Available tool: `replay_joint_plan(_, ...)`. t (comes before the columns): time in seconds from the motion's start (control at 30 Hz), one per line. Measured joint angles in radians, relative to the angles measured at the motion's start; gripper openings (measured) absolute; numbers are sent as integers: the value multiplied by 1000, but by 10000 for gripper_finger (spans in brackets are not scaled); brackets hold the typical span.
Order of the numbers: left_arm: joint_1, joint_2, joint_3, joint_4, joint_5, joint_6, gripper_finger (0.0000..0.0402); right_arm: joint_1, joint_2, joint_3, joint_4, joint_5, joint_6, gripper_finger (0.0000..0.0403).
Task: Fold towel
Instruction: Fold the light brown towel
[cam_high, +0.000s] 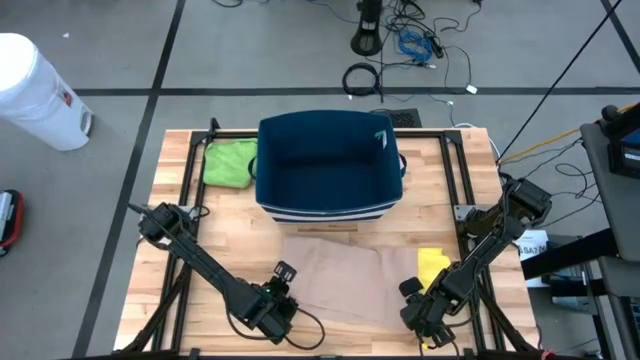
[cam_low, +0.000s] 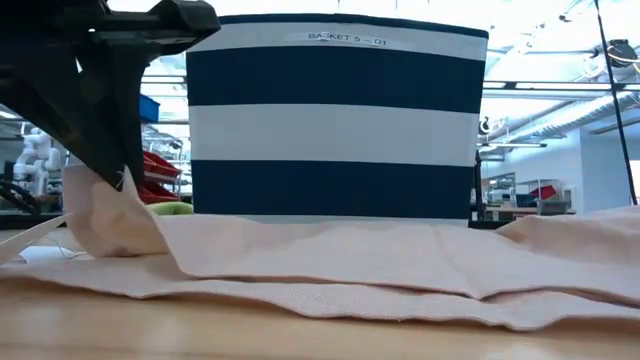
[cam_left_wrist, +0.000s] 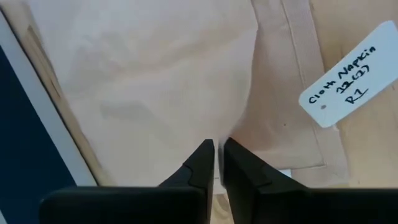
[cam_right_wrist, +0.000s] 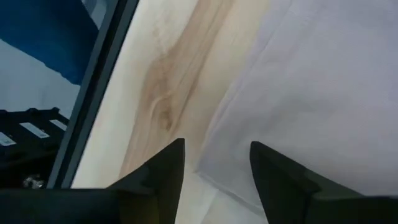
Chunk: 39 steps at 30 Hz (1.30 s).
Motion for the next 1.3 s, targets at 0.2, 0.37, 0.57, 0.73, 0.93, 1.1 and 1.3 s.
replay_joint_plan(0.2,-3,0,0,-2,0,-8,46,27,7,0,11,61,-5,164)
replay_joint_plan(0.37,-12,0,0,-4,17,-8,46,47,7,0,10,141,1,164)
replay_joint_plan(0.57,-28,0,0,-16,34,-27,47,52,41,2,13,188,12,149)
replay_joint_plan(0.73,-43,0,0,-41,68,-65,47,52,69,5,16,195,26,118)
replay_joint_plan(0.93,-62,0,0,-78,90,-78,47,52,73,3,18,189,31,48)
replay_joint_plan(1.1,-72,0,0,-134,120,-117,47,52,74,2,24,182,32,5)
replay_joint_plan(1.3,-79,0,0,-146,122,-161,47,51,75,0,37,186,33,3)
